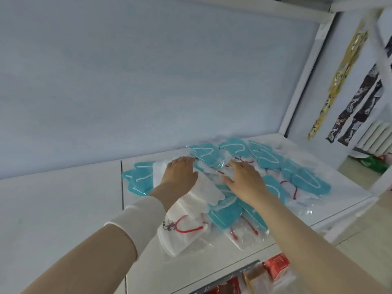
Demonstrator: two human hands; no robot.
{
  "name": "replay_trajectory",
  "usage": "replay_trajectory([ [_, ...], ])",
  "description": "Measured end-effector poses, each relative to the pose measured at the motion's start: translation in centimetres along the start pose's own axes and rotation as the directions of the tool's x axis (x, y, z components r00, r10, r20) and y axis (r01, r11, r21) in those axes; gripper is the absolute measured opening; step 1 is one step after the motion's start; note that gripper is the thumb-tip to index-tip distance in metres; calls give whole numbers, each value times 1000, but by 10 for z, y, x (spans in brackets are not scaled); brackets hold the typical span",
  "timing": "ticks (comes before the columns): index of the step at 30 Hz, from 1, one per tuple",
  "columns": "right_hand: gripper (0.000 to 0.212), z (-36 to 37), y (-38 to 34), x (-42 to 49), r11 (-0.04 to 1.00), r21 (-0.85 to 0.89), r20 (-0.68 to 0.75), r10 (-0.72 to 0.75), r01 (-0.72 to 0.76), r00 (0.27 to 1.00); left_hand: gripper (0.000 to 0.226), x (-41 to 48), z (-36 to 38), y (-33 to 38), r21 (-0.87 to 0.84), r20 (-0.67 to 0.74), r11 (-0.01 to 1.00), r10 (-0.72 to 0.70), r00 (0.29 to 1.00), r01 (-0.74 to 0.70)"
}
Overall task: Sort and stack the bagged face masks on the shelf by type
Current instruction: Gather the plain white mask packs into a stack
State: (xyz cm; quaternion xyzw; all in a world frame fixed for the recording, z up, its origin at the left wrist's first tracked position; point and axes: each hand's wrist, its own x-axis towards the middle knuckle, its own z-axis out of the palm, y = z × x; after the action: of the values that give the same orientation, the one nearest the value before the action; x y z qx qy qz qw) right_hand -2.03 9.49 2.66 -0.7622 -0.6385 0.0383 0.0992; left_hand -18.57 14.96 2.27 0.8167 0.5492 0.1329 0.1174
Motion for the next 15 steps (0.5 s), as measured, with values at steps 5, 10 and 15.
replay_trajectory([
  [5, 66, 0, -11, 29, 981, 178, 100, -102, 83, 990, 53, 10, -1, -2, -92, -25, 979, -186, 982, 183],
  [10, 61, 20, -26, 51, 956, 211, 91, -225, 202, 970, 50, -13, -2, -21, -340, -166, 832, -513, 842, 439],
  [15, 81, 34, -34, 52, 963, 39, 152, -270, 267, 951, 48, -46, 14, -25, -406, -127, 663, -723, 679, 629],
])
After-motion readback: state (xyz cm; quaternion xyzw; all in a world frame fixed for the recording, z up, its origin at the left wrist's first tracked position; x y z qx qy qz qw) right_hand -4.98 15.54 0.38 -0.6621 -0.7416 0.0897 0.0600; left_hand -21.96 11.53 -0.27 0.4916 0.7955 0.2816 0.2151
